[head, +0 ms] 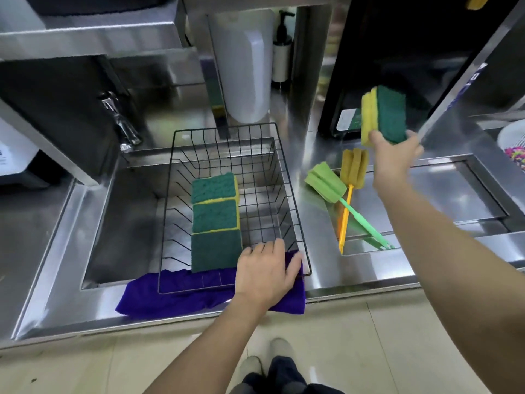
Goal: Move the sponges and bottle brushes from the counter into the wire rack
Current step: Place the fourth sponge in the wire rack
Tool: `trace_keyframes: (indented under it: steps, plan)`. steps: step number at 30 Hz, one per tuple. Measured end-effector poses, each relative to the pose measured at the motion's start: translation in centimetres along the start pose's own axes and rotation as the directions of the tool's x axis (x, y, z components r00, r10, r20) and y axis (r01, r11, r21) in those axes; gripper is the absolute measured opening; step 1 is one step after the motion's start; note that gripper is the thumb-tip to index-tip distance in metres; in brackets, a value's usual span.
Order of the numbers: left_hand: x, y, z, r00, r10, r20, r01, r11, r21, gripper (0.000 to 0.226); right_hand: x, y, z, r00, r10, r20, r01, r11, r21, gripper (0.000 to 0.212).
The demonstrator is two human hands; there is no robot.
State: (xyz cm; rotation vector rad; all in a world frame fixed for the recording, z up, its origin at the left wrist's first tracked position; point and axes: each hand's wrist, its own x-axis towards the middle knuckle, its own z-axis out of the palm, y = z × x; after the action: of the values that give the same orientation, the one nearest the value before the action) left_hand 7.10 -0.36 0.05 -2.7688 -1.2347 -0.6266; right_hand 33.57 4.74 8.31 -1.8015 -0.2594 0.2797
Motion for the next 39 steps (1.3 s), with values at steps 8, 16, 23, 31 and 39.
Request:
trace_keyframes:
  steps: [8, 16, 23, 31, 39]
  plan:
    - [-2.4, -4.2, -0.8, 0.994, -0.069, -0.087, 0.078, 0.992, 0.102, 0.044, -6.7, -1.5, 7.2, 0.866, -0.257, 0.428, 0.303, 0.952, -0.041, 0.059]
    - [-3.9, -5.4, 0.1, 0.980, -0.101, -0.169, 0.123, 0.985, 0.123, 0.042, -10.0, -1.0, 12.4, 0.722, -0.096, 0.685, 0.146, 0.989, -0.015, 0.073]
    - [-4.1, -5.3, 0.6, 0.967, -0.088, -0.238, 0.119, 0.986, 0.120, 0.040, -10.8, -0.3, 15.2, 0.646, -0.026, 0.763, 0.158, 0.982, -0.100, 0.073]
    - [-4.3, -5.2, 0.7, 0.966, -0.108, -0.235, 0.134, 0.986, 0.101, 0.039, -11.8, 1.2, 20.1, 0.492, -0.018, 0.870, 0.351, 0.919, -0.180, 0.070]
    - [-4.3, -5.2, 0.6, 0.964, -0.126, -0.235, 0.151, 0.984, 0.093, 0.040, -11.6, 2.2, 22.1, 0.435, 0.186, 0.881, 0.322, 0.882, -0.345, 0.062]
